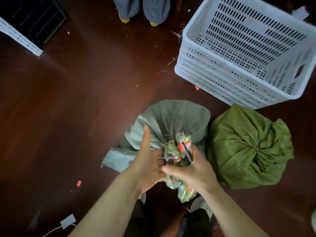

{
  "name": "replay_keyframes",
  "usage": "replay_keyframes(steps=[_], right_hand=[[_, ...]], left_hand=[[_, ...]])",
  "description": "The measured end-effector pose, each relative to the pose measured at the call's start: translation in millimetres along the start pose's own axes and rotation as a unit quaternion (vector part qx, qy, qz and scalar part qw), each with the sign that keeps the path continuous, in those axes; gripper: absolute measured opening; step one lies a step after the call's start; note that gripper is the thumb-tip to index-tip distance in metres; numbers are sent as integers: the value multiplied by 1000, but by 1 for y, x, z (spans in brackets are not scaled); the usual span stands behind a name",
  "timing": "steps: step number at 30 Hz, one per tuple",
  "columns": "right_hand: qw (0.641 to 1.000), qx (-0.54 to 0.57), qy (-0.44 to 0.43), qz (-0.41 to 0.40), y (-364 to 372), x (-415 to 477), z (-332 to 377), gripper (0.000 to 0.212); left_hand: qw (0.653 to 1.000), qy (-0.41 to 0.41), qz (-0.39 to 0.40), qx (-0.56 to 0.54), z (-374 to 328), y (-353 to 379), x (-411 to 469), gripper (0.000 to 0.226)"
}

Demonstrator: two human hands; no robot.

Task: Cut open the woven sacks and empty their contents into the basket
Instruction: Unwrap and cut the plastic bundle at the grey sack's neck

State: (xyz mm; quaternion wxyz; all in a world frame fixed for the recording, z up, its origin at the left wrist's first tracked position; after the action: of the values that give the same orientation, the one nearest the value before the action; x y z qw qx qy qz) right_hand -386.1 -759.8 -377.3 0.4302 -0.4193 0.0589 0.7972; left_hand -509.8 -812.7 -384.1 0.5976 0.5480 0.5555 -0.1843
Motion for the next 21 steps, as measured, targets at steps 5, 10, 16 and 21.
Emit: replay_keyframes(steps=[5, 10, 16, 21], right_hand=[[992, 84, 7, -92, -18, 17, 1, 18], [946, 229, 33, -226, -44, 31, -23, 10], [923, 253, 18, -289, -49, 77, -61, 16], [918, 258, 12, -299, -47, 109, -96, 22]], left_hand=[[979, 10, -84, -184, 22, -30, 5, 73], [830, -20, -433, 351, 46, -120, 35, 69], [639, -30, -414, 647, 39, -161, 113, 150], [593, 75, -465, 653, 6, -175, 169, 136]])
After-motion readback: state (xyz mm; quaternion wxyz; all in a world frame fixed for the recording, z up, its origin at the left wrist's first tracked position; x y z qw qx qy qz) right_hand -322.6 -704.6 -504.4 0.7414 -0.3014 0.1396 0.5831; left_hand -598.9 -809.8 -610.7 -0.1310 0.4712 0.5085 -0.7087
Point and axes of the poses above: each hand's wrist, its own x-axis towards the middle knuckle, its own y-axis out of the palm, z = x × y, the point moved 4 cm from there along x, towards the middle knuckle, and after that the axes turned 14 degrees about x, right-handed, at the moved point
